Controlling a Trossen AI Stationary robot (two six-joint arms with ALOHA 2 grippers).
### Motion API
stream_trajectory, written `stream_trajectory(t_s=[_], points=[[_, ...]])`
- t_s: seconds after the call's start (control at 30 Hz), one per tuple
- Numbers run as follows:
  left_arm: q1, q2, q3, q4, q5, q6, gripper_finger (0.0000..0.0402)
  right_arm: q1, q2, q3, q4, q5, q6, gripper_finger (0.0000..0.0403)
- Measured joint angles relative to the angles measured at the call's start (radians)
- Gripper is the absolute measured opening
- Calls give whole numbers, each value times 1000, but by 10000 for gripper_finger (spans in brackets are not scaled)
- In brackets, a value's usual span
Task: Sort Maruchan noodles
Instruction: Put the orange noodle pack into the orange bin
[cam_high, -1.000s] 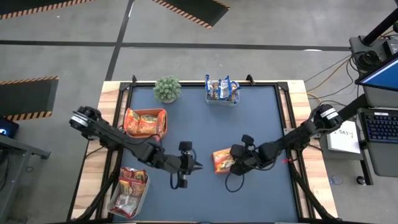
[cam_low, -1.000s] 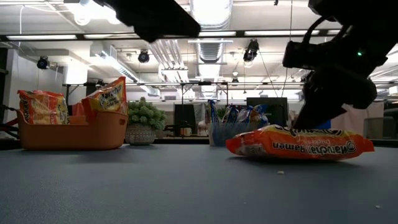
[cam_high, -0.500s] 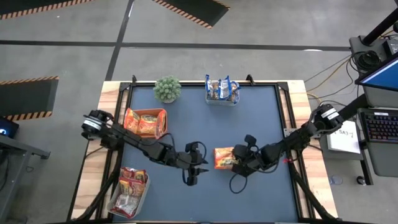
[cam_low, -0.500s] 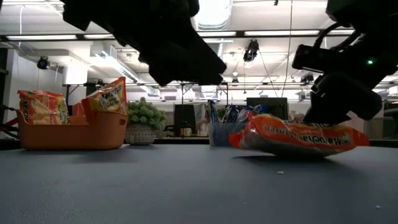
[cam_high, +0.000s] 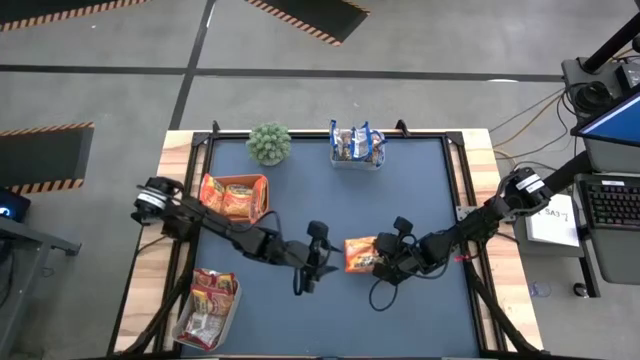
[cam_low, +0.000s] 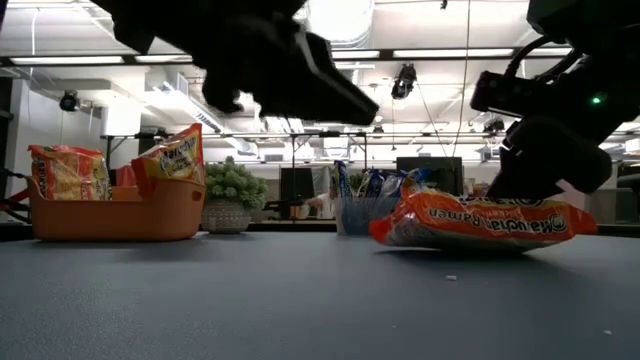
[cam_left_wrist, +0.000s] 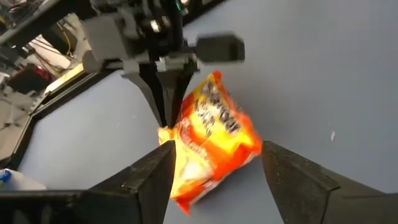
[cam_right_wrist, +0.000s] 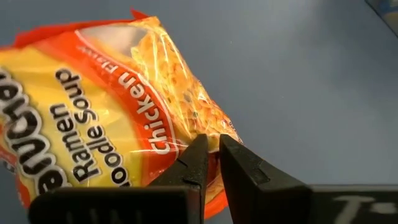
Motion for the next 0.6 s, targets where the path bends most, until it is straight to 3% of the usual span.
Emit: stream_trajectory(t_s=[0.43, 0.6], points=[[5, 167, -2, 112, -3, 67, 222, -2, 0, -16, 28, 3, 77, 33], [4, 224, -2, 237, -104, 88, 222, -2, 0, -31, 48, 10, 86, 33]])
